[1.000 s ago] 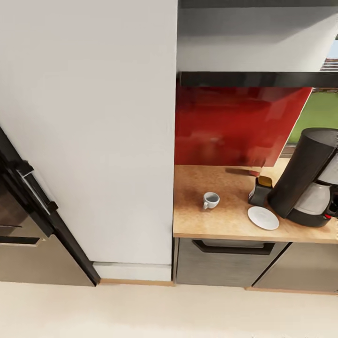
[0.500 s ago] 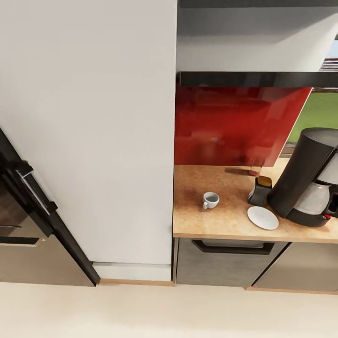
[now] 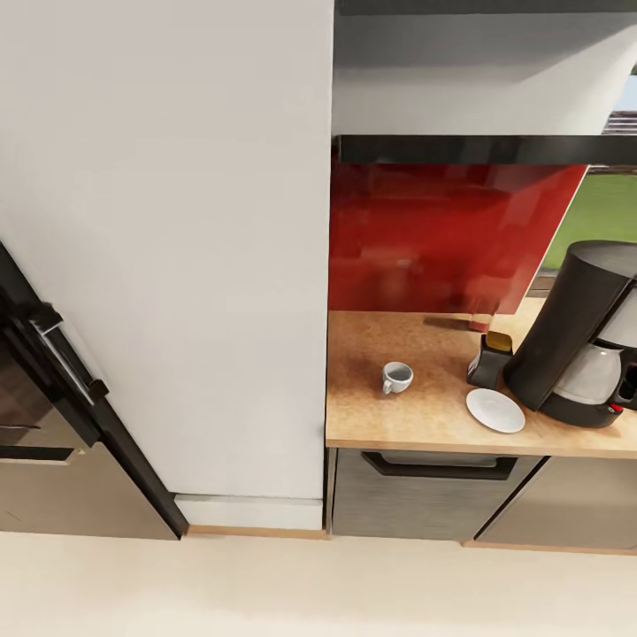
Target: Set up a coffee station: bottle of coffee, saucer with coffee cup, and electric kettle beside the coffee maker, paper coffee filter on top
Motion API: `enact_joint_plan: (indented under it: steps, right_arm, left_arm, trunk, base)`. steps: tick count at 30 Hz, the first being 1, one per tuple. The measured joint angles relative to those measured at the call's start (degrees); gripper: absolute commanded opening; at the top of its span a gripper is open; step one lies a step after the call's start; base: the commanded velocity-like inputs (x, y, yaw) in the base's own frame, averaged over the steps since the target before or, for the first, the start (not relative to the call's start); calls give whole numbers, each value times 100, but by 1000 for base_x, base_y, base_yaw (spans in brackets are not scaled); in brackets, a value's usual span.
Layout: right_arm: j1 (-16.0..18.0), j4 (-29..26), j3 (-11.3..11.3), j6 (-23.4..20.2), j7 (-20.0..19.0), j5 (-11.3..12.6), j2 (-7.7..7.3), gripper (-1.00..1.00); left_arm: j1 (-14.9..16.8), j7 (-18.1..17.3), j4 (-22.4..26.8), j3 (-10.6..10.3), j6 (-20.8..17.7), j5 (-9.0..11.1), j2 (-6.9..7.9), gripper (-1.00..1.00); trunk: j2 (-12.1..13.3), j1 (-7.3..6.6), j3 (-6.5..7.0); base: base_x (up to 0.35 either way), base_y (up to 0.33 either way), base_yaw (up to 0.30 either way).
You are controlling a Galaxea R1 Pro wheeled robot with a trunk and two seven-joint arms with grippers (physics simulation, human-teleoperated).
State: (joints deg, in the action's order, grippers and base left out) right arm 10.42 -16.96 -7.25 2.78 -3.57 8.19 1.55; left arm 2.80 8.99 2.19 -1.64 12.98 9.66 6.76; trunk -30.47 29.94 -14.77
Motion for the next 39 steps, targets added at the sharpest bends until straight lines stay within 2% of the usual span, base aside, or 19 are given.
enact_joint_plan:
  steps: [6, 11, 13, 15, 20, 29, 32, 35, 39]
  right_arm:
    - [0, -842, 92, 103, 19, 0, -7, 100]
    - [0, -1567, 496, 258, 124, 0, 2, 100]
    - [1, -2050, 639, 267, 180, -1, 3, 100]
    - [1, -2374, 674, 269, 193, 0, 4, 100]
    - [2, -3662, 712, 273, 242, -1, 3, 100]
    - [4, -5252, 717, 252, 302, 3, 11, 100]
    - [7, -5668, 718, 237, 541, 10, 10, 100]
    - [4, -6032, 718, 210, 991, 11, 10, 100]
    - [17, -6297, 718, 72, 1167, 9, 10, 100]
  left_arm:
    - [-2, 1, -20, 0, -20, 1, 1, 100]
    - [-2, 7, -16, 0, -25, 2, 4, 100]
    - [-2, 9, -16, 0, -19, -3, 11, 100]
    - [-2, 9, -15, 0, -18, -5, 13, 100]
    - [5, -8, -14, -10, -15, -20, 2, 100]
    - [7, -17, -14, -23, -15, -25, 17, 100]
    - [7, -17, -14, -23, -14, -25, 8, 100]
    - [7, -17, -14, -23, -16, -25, 6, 100]
    - [7, -17, -14, -24, -16, -25, 9, 100]
  trunk:
    - [0, 0, 0]
    - [0, 0, 0]
    - [0, 0, 0]
    - [0, 0, 0]
    - [0, 0, 1]
    - [0, 0, 0]
    - [0, 0, 0]
    - [0, 0, 0]
    - [0, 0, 0]
  base:
    - [0, 0, 0]
    - [0, 0, 0]
    - [0, 0, 0]
    - [0, 0, 0]
    - [0, 0, 0]
    - [0, 0, 0]
    - [0, 0, 0]
    - [0, 0, 0]
    - [0, 0, 0]
